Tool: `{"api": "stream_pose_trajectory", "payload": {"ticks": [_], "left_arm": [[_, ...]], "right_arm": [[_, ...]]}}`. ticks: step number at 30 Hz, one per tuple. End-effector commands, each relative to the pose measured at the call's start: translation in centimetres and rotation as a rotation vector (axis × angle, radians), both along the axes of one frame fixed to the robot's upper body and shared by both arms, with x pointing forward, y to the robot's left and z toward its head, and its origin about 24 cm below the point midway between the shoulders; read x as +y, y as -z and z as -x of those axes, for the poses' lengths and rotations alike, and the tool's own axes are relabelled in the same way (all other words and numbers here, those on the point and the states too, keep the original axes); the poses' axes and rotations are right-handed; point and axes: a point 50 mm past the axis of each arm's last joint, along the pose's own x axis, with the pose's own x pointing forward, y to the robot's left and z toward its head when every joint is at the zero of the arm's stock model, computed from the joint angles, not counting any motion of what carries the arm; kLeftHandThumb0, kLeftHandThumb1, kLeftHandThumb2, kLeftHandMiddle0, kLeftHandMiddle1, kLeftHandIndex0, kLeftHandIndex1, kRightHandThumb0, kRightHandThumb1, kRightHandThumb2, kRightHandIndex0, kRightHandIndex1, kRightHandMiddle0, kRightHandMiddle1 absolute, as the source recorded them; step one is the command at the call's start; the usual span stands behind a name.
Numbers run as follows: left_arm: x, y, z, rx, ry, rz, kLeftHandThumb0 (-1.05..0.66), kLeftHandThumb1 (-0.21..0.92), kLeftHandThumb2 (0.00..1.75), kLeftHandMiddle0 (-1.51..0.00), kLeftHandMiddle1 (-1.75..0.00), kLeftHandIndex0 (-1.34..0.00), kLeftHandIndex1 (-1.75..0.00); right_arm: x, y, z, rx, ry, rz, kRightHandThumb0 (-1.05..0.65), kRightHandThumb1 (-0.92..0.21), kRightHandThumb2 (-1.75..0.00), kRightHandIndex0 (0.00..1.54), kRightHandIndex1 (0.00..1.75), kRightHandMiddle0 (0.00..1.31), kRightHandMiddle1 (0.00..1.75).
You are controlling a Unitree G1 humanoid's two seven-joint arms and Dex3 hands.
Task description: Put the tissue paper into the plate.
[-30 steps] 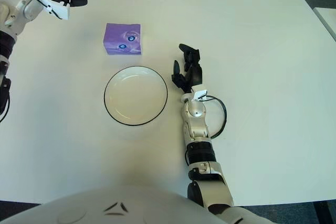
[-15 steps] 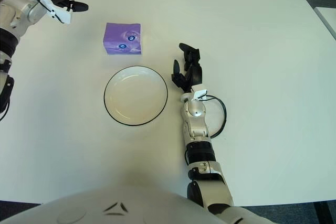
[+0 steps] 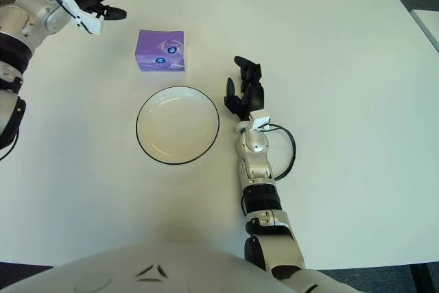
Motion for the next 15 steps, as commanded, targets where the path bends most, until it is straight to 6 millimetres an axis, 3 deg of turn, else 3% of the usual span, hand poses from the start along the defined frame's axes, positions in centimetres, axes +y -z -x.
{"api": "stream_pose_trajectory", "payload": {"ticks": [1, 15], "left_arm": [[-0.4, 0.3, 0.0, 0.014, 0.019, -0.004, -1.05, 0.92, 0.92, 0.0, 0.0, 0.0, -0.02], [-1.7, 2.0, -0.1, 0.024, 0.074, 0.019, -1.05, 0.92, 0.85, 0.0, 0.0, 0.0, -0.1]], "right_arm": [[-0.6, 4.5, 1.5, 0.216, 0.023, -0.015, -0.57, -0.86, -0.64, 0.3, 0.25, 0.0, 0.97], [-0.7, 4.5, 1.5, 0.218, 0.029, -0.017, -0.58, -0.87, -0.64, 0.3, 0.25, 0.0, 0.94]]}}
